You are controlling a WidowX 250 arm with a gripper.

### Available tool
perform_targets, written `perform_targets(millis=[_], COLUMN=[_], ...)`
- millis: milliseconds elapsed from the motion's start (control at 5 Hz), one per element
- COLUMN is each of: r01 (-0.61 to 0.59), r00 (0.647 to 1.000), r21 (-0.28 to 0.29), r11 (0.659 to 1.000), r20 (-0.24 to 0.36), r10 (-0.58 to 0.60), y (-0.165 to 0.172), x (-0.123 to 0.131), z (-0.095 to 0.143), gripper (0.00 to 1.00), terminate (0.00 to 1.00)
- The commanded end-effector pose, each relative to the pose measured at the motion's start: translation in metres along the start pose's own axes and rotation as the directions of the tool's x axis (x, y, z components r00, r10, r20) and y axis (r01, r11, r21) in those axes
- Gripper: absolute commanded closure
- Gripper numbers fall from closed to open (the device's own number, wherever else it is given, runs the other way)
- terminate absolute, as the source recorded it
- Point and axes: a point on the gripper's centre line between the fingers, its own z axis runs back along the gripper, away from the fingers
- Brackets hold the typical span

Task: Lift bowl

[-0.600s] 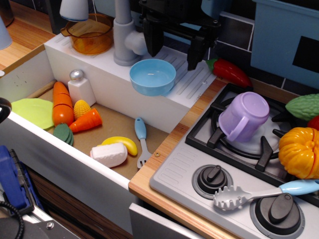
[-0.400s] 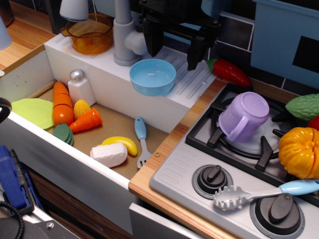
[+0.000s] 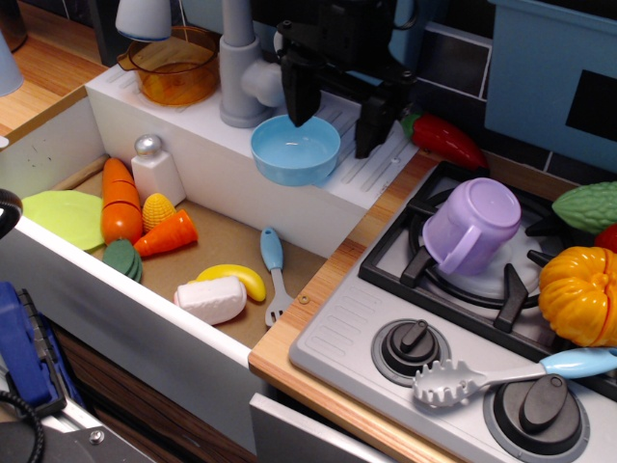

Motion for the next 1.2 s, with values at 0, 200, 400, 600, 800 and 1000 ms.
perform_targets(millis=[0, 200, 400, 600, 800, 1000], r01=[0.031, 0.047, 0.048, 0.032, 0.006, -0.001], r00=[0.995, 0.994, 0.991, 0.989, 0.990, 0.990], r21=[0.026, 0.025, 0.023, 0.029, 0.033, 0.014], r11=[0.999, 0.999, 0.999, 0.999, 0.999, 1.000], r20=[0.090, 0.102, 0.128, 0.142, 0.139, 0.143], r10=[-0.033, -0.050, -0.050, -0.036, -0.011, -0.001], y=[0.012, 0.018, 0.021, 0.023, 0.023, 0.024], x=[0.017, 0.022, 0.022, 0.019, 0.015, 0.011], z=[-0.008, -0.022, -0.036, -0.047, -0.051, -0.053], gripper=[0.00, 0.00, 0.00, 0.00, 1.00, 1.00], terminate=[0.00, 0.00, 0.00, 0.00, 0.00, 0.00])
